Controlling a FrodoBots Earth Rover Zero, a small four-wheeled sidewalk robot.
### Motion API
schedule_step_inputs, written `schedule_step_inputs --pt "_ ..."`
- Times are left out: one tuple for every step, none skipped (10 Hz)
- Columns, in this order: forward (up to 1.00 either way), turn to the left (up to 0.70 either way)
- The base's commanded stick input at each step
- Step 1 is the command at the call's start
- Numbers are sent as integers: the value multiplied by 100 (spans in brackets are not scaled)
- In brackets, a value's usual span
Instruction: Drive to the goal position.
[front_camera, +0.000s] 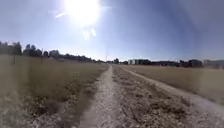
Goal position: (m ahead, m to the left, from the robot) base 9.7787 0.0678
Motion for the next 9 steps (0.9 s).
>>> schedule_step_inputs --pt "50 0" --pt "50 0" --pt "50 0" --pt "50 0" --pt "50 0" --pt "50 0" --pt "50 0" --pt "50 0" --pt "50 0"
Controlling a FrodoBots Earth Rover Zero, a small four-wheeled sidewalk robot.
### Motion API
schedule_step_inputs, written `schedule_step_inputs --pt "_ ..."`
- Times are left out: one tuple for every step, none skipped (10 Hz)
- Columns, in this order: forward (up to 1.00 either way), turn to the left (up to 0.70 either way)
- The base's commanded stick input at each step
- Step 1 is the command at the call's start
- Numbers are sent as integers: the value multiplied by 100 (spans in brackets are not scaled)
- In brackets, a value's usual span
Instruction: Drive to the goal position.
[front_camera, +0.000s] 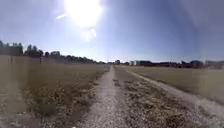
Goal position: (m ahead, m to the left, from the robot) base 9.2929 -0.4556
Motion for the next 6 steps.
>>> schedule_step_inputs --pt "50 0" --pt "50 0" --pt "50 -21" --pt "50 -50" --pt "50 -50" --pt "50 -39"
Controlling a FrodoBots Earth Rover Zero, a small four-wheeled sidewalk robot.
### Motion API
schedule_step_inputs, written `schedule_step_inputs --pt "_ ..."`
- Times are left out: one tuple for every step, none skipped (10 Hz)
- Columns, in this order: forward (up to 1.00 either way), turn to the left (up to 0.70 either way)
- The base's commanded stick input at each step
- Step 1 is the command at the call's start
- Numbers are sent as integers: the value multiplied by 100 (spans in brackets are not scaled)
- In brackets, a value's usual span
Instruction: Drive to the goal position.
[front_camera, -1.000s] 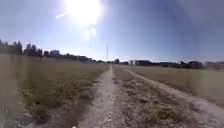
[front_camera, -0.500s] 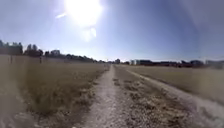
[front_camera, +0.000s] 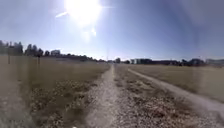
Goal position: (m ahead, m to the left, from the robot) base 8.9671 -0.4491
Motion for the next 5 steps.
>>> schedule_step_inputs --pt "50 -14" --pt "50 0" --pt "50 0" --pt "50 0" --pt "50 0"
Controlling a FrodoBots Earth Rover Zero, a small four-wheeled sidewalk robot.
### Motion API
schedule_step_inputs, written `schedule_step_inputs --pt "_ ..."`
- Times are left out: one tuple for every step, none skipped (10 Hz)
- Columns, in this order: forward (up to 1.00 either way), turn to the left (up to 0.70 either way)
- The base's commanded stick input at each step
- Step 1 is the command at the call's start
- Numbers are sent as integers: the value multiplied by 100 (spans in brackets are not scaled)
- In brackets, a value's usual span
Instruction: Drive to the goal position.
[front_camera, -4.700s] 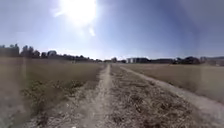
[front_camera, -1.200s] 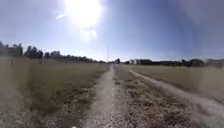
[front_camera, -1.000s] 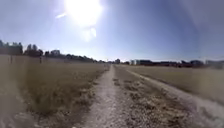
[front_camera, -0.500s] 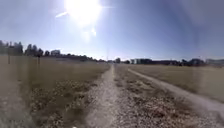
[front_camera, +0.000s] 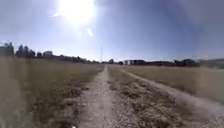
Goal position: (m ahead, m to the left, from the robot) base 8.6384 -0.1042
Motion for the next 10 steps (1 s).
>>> schedule_step_inputs --pt "50 0" --pt "50 0" --pt "50 0" --pt "50 0" --pt "50 0" --pt "50 0" --pt "50 0" --pt "50 0" --pt "50 0" --pt "50 0"
